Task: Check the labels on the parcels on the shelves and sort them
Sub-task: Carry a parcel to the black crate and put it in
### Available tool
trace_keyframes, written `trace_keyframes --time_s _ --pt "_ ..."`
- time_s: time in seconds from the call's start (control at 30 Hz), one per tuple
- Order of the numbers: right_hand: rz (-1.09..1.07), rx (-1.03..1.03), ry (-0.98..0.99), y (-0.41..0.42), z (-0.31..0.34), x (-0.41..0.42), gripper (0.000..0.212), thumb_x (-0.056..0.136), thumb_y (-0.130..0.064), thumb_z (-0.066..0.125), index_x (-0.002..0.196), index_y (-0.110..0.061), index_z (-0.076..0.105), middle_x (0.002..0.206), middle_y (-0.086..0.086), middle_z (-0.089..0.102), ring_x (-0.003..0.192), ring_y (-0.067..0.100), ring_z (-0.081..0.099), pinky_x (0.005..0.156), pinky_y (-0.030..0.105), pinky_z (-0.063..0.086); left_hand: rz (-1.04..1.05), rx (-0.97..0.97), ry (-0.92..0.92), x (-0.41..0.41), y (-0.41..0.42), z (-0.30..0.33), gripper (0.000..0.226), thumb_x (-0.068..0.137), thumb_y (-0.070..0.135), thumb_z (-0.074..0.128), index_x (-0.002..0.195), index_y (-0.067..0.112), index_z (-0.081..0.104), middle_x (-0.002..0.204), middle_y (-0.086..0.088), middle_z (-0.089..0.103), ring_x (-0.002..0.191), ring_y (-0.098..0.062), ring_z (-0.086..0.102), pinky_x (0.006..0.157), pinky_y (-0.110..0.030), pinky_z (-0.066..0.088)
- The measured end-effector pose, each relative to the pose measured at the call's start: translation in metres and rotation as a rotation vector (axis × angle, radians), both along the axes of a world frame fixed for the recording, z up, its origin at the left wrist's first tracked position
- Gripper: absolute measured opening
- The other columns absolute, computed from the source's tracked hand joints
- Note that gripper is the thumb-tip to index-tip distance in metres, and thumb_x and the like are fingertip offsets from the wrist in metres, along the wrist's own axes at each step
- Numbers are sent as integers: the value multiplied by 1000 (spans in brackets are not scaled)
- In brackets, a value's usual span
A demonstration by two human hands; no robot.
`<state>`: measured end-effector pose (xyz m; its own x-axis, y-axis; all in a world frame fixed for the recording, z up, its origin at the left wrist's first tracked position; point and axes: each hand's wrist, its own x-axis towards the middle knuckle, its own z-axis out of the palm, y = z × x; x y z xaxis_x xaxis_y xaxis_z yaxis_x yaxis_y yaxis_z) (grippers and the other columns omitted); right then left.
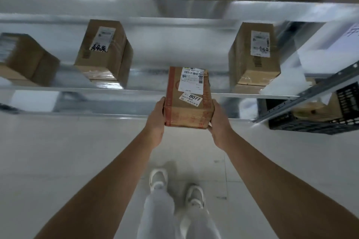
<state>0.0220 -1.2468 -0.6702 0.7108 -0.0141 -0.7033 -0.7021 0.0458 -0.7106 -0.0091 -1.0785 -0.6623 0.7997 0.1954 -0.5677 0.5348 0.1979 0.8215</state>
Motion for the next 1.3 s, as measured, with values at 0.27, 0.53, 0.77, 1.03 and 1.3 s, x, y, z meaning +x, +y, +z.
trace_keyframes --time_s 0.27,0.53,0.77,1.03,1.3 --pt "34 -9 -59 -16 129 -98 42 108 -46 34 90 -32 70 83 -12 75 87 8 68 92 33 50 -83 35 -87 -94 -13 115 46 110 32 29 113 20 74 112 -2 77 104 -15 72 96 -36 49" --pt "-58 45 -184 -32 275 -197 41 108 -45 34 93 -31 69 73 -19 75 73 -1 69 72 23 53 -103 -42 -215 -183 -26 266 40 110 27 34 102 18 73 93 6 79 86 -5 74 87 -30 51" --pt "-76 74 -416 -59 381 -216 40 110 -41 33 107 -30 71 90 -12 78 92 7 70 92 30 52 -158 -81 -468 -200 -47 368 46 110 35 29 126 16 68 124 -8 73 121 -26 66 102 -40 49" --pt "-42 148 -698 -100 491 -217 40 111 -32 30 121 -22 68 97 -5 79 89 8 75 68 20 58 -124 -114 -628 -186 -81 465 46 108 27 34 151 17 47 140 -8 64 131 -24 58 117 -47 39" --pt "-54 213 -864 -139 542 -220 33 111 -32 29 120 -40 60 98 -11 79 99 9 72 90 31 54 -163 -122 -758 -190 -120 524 44 109 17 26 141 26 54 115 8 75 103 -5 70 82 -19 53"
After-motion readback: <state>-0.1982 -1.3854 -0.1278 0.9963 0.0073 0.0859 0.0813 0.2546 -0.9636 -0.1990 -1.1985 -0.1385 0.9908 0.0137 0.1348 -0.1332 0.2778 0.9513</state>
